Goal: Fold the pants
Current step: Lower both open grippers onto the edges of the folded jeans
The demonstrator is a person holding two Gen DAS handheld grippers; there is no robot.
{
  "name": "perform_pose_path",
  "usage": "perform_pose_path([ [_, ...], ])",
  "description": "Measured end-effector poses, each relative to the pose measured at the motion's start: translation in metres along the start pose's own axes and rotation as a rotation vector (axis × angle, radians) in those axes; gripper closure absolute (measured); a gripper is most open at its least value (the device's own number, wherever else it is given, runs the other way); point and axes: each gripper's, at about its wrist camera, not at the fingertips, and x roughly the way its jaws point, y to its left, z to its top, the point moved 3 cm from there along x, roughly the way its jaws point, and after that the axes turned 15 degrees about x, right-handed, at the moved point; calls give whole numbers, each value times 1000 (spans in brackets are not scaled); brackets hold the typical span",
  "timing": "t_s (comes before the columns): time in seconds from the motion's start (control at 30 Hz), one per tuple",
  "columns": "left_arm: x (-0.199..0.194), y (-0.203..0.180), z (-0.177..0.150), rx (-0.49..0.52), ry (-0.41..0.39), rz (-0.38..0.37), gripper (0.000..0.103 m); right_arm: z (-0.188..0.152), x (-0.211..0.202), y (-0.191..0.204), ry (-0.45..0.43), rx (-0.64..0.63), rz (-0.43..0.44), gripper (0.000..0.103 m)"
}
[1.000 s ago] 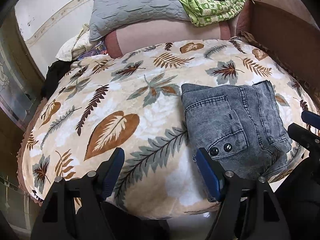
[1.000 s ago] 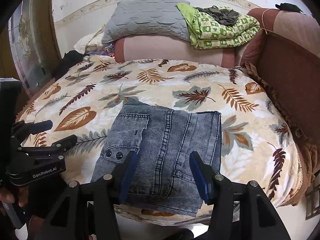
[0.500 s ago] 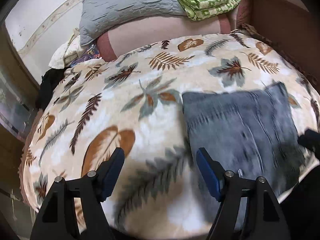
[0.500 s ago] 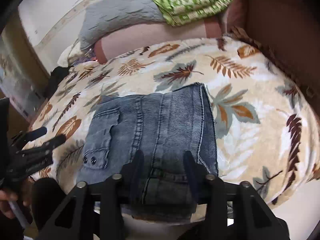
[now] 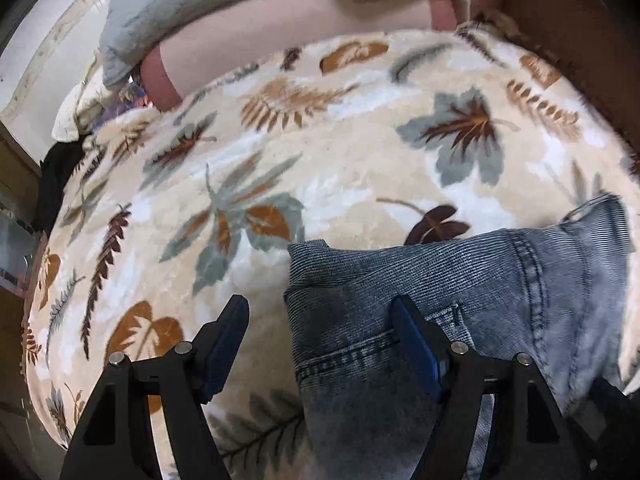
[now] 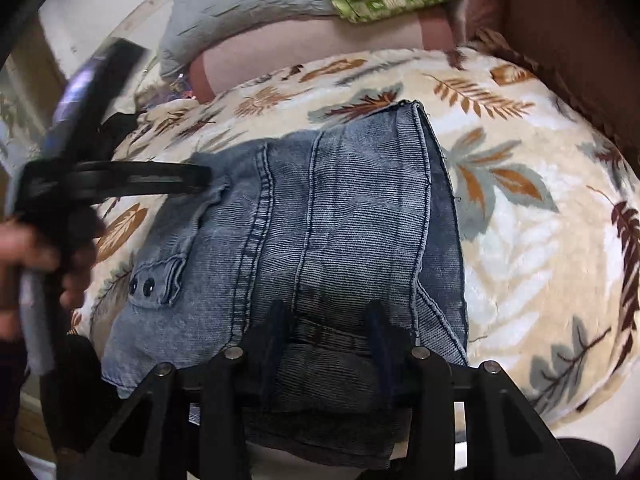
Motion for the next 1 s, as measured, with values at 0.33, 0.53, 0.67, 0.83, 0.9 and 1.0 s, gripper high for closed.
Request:
perform_pose_path([
  [0.33,15,7,8,-26,7,14,8,-1,1,-5,-23,8,47,55],
  [0.53,-38,6,-14,-9,-94,-31,8,-1,0,-6,-24,18,52,55],
  [0.67,-68,-10,-43,64,-138,-47,8,5,-2,-11,-3,73,71,55],
  [0.83,-69,-23,-76,91,-97,-70,8,31,-9,-13,-33,115,76,55],
  [0.9,-61,-26,-80,90,-79,-91,8,48,-6,-8,-56,110,73,55],
  [1.0,-48,-31,-83,96,-51,-110,8,67,3,1,-52,108,100,55],
])
